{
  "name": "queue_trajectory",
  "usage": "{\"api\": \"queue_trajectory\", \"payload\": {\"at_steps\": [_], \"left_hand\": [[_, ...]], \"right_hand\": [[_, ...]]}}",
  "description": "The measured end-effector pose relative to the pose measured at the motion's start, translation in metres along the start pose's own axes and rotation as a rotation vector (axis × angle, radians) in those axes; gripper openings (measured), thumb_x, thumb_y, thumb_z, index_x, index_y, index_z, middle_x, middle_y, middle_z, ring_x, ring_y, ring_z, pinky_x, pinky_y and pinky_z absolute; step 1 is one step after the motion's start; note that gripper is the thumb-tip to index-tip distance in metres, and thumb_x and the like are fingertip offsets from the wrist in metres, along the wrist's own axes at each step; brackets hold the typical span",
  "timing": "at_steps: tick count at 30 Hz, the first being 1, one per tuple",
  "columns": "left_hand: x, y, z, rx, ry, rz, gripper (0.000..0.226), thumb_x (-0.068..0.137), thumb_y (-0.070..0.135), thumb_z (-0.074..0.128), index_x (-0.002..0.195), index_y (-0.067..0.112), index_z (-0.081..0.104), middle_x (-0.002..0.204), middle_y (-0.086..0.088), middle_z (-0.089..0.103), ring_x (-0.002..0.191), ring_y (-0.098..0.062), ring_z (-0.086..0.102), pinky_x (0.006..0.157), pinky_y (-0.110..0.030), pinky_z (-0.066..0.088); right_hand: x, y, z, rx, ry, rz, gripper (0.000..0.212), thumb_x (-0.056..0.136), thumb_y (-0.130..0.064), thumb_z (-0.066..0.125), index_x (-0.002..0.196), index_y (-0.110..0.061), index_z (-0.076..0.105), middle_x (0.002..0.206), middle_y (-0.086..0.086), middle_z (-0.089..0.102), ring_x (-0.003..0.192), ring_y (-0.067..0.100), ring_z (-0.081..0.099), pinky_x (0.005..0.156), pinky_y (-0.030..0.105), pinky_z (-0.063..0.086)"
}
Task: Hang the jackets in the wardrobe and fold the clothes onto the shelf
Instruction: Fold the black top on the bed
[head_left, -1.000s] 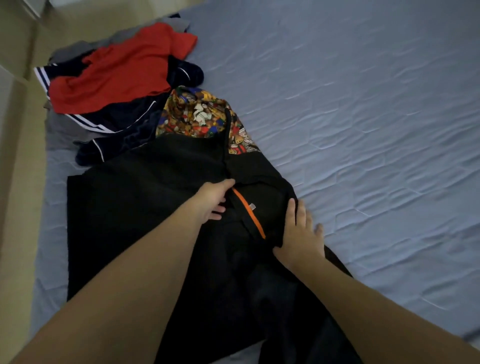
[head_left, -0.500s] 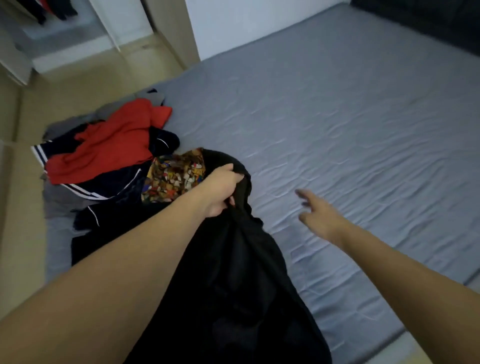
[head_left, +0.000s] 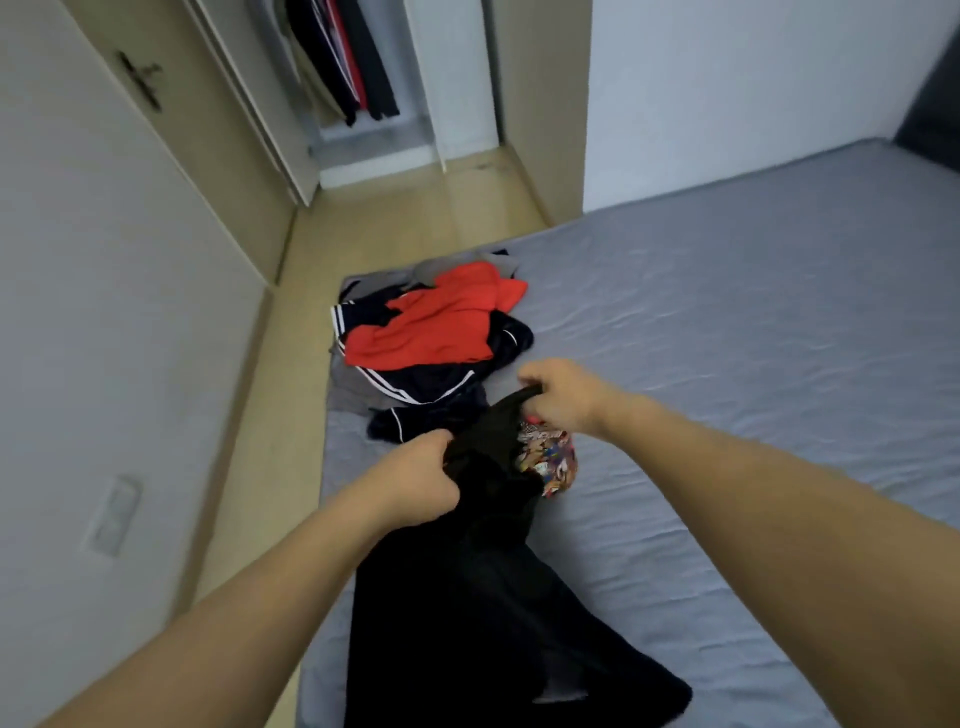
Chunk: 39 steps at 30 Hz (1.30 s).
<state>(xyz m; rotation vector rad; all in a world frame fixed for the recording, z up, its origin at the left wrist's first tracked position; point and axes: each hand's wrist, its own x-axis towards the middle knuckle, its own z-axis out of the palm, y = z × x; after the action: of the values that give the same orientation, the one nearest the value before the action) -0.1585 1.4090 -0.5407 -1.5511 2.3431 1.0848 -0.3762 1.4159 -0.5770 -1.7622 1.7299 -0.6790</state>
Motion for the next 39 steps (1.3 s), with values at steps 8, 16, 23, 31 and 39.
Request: {"api": "queue_trajectory", "payload": {"at_steps": [8, 16, 23, 31, 39], "left_hand": [[-0.101, -0.108, -0.031, -0.069, 0.606, -0.3, 0.015, 0.077, 0.003, 0.051, 0.09, 0.008, 0.046, 0.101, -0.019, 0.055, 0.09, -0.039, 0.057, 0.066, -0.035, 0.036], [-0.24, -0.04, -0.147, -0.661, 0.337, 0.209, 0.013, 0.096, 0.021, 0.062, 0.087, 0.014, 0.068, 0.087, -0.006, 0.069, 0.085, -0.024, 0.064, 0.076, -0.029, 0.05], [-0.316, 0.051, -0.198, 0.141, -0.068, 0.43, 0.055, 0.055, 0.062, 0.081, 0.102, 0.05, 0.055, 0.102, 0.025, 0.065, 0.09, 0.008, 0.062, 0.078, -0.017, 0.049], [-0.218, 0.118, -0.235, 0.245, -0.24, 0.163, 0.019, 0.093, 0.043, 0.061, 0.106, 0.031, 0.068, 0.109, 0.007, 0.071, 0.1, -0.015, 0.068, 0.098, -0.034, 0.049], [0.102, 0.102, -0.117, 0.531, 0.174, -0.039, 0.036, 0.091, 0.038, 0.062, 0.122, 0.019, 0.059, 0.128, -0.01, 0.059, 0.115, -0.03, 0.055, 0.097, -0.038, 0.043]], "right_hand": [[-0.043, -0.128, -0.046, -0.228, 0.416, 0.172, 0.011, 0.077, -0.018, 0.048, 0.078, -0.023, 0.038, 0.065, -0.005, 0.047, 0.058, 0.014, 0.043, 0.048, 0.029, 0.025], [-0.167, -0.265, -0.151, -0.755, 0.473, 0.487, 0.012, 0.081, -0.025, 0.045, 0.074, -0.017, 0.047, 0.068, 0.003, 0.047, 0.058, 0.022, 0.044, 0.05, 0.026, 0.025], [-0.236, -0.313, -0.243, -1.128, 0.43, 0.689, 0.025, 0.086, -0.028, 0.04, 0.068, -0.02, 0.055, 0.068, -0.001, 0.056, 0.057, 0.018, 0.051, 0.049, 0.023, 0.028], [-0.185, -0.223, -0.282, -1.183, 0.288, 0.644, 0.027, 0.085, -0.033, 0.039, 0.068, -0.022, 0.056, 0.067, -0.005, 0.057, 0.057, 0.015, 0.051, 0.049, 0.024, 0.028], [-0.007, 0.034, -0.221, -1.17, 0.195, 0.477, 0.022, 0.09, -0.032, 0.044, 0.1, -0.018, 0.057, 0.093, 0.002, 0.059, 0.084, 0.024, 0.056, 0.067, 0.027, 0.037]]}}
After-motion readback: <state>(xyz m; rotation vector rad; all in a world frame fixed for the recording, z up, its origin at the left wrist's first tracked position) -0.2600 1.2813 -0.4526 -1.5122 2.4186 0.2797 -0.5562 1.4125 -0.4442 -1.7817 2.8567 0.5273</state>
